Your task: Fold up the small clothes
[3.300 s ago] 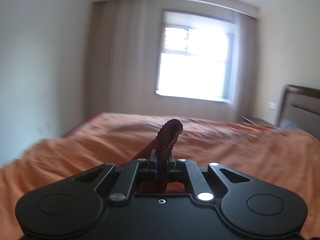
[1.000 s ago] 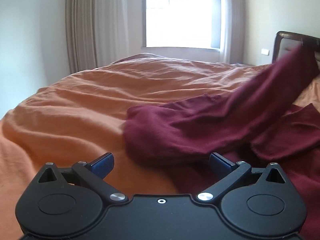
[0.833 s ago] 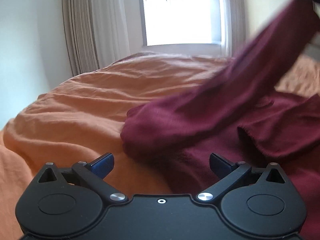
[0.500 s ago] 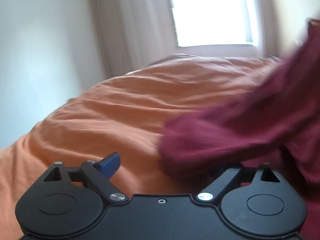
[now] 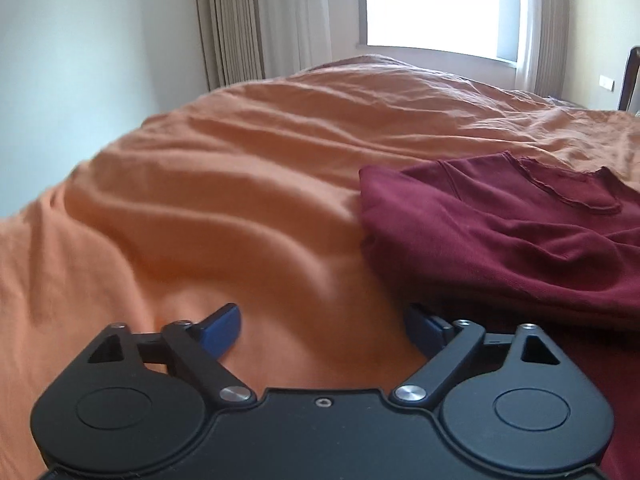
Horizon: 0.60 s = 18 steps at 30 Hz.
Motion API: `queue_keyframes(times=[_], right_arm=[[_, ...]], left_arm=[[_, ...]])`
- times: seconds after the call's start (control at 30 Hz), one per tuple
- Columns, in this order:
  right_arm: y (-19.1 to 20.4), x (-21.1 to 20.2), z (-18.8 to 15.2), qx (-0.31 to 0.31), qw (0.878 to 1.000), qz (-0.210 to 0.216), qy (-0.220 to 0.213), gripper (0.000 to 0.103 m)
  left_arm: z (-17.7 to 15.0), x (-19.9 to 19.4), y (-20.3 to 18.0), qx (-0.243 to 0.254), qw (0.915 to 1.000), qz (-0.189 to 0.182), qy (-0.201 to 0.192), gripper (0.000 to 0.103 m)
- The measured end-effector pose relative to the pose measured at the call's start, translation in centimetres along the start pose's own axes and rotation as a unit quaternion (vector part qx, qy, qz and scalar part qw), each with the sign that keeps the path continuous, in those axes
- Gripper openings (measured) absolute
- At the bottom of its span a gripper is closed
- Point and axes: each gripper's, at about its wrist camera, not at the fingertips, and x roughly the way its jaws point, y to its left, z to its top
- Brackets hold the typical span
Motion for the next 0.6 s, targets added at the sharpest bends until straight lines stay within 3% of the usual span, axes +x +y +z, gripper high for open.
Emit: queue_keyframes(times=[0.03, 0.1, 0.23, 0.37, 0.4, 0.43, 0.5, 0.6], right_arm=[[0.1, -0.4, -0.2, -0.002, 1.000, -0.006, 0.000, 0.053], [-0.3, -0.6, 0.2, 0.001, 1.000, -0.011, -0.012, 0.075], [-0.2, -0.7, 1.0, 0.008, 1.000, -0.012, -0.022, 0.086], [0.5, 1.0, 1.1, -0.002, 0.999, -0.038, -0.010, 0.086], [0.8, 1.5, 1.0, -0.010, 0.999, -0.047, -0.004, 0.085], [1.2, 2.0, 0.8, -0.019, 0.998, -0.054, 0.000, 0.080], [1.7, 2.7, 0.7, -0.032, 0.998, -0.060, 0.006, 0.071], [1.9, 3.6, 0.7, -0.039, 0.997, -0.063, 0.019, 0.051]], left_arm=[[-0.3, -0.4, 0.4, -0.005, 1.0000, -0.004, 0.004, 0.097], [-0.4, -0.9, 1.1, -0.019, 0.9998, -0.008, 0.005, 0.100], [0.5, -1.6, 2.6, -0.078, 0.9965, -0.026, -0.016, 0.102], [1.9, -0.9, 2.2, -0.116, 0.9919, -0.027, -0.045, 0.101], [2.4, -0.1, 1.8, -0.117, 0.9916, -0.036, -0.042, 0.095], [2.8, 0.8, 1.4, -0.118, 0.9914, -0.046, -0.033, 0.090], [3.4, 2.2, 1.0, -0.126, 0.9900, -0.062, -0.013, 0.069], [3.4, 3.1, 0.7, -0.142, 0.9874, -0.069, 0.010, 0.066]])
